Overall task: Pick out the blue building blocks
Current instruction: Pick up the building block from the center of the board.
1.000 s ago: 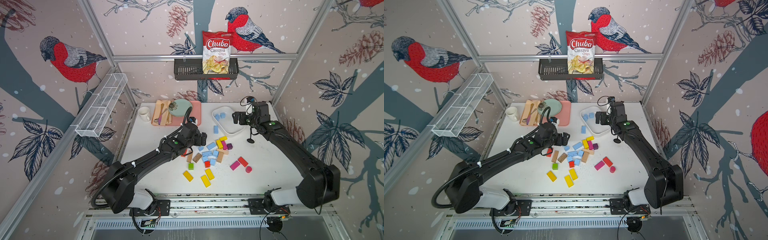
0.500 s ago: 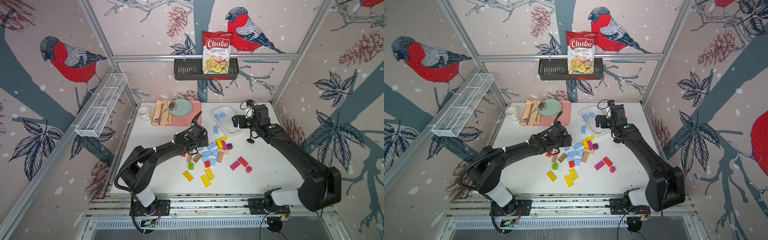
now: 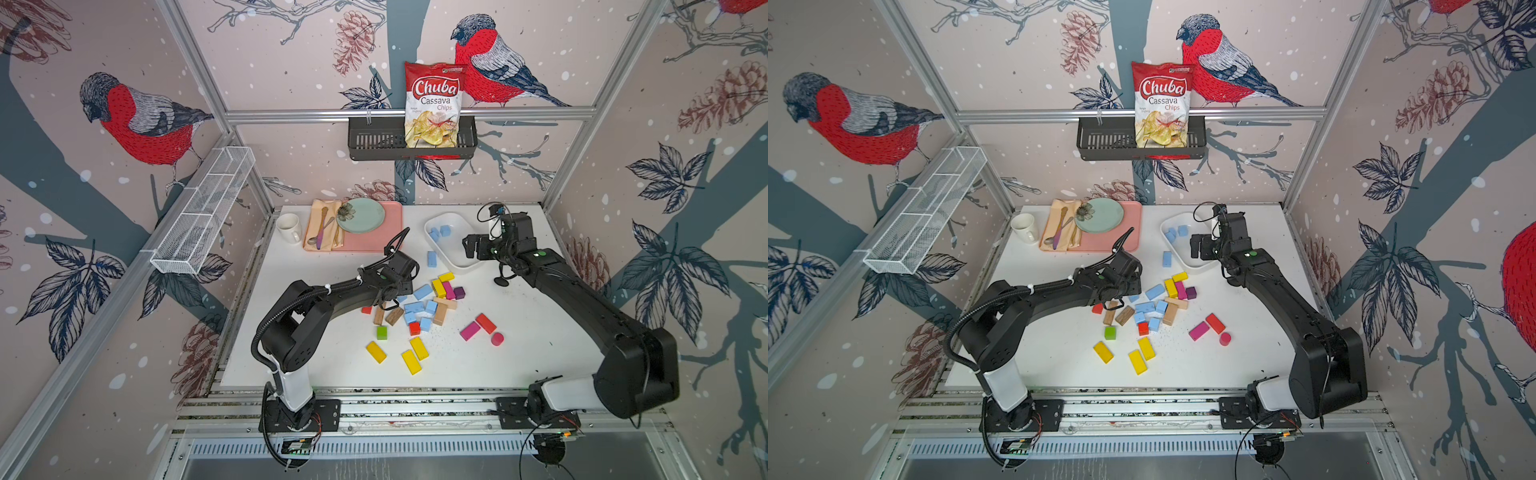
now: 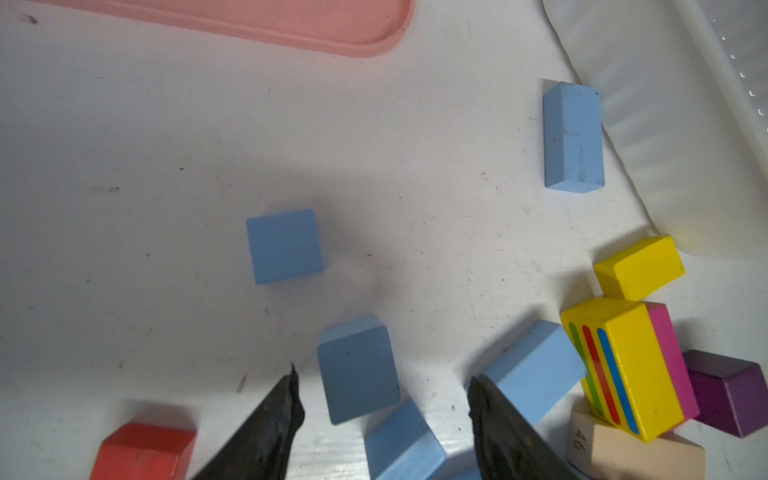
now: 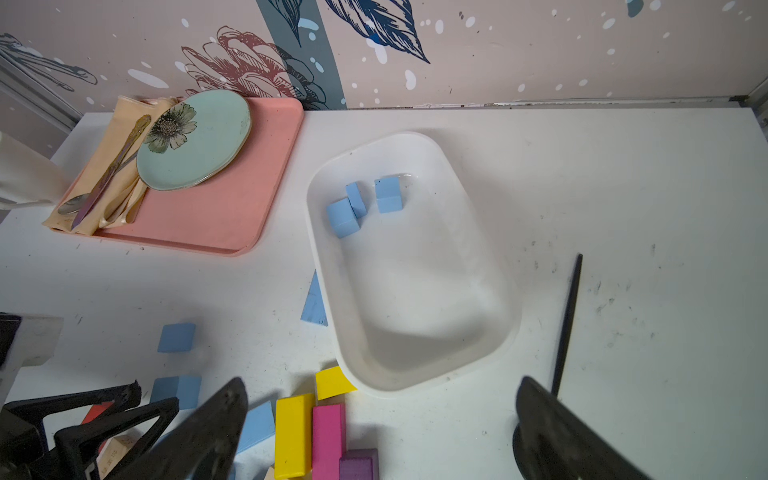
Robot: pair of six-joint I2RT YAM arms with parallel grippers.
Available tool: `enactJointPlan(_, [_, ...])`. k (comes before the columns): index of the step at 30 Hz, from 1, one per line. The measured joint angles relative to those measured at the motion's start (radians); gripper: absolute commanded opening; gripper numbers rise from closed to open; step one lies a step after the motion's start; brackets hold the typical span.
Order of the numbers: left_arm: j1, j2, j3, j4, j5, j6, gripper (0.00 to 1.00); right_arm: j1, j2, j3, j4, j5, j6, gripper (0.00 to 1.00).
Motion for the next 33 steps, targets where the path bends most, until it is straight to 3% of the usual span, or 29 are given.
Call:
enactJointPlan(17, [0.001, 0.068, 0.026, -0.019, -0.027, 0.003, 0.36, -0.029, 0.095, 0.012, -0.001, 0.026, 0.002, 1.0])
enactJointPlan(33, [0.021, 0.037, 0.028, -0.022, -0.025, 0.011, 0.17, -0.093, 0.157, 0.039, 0.001, 0.028, 0.023, 1.0])
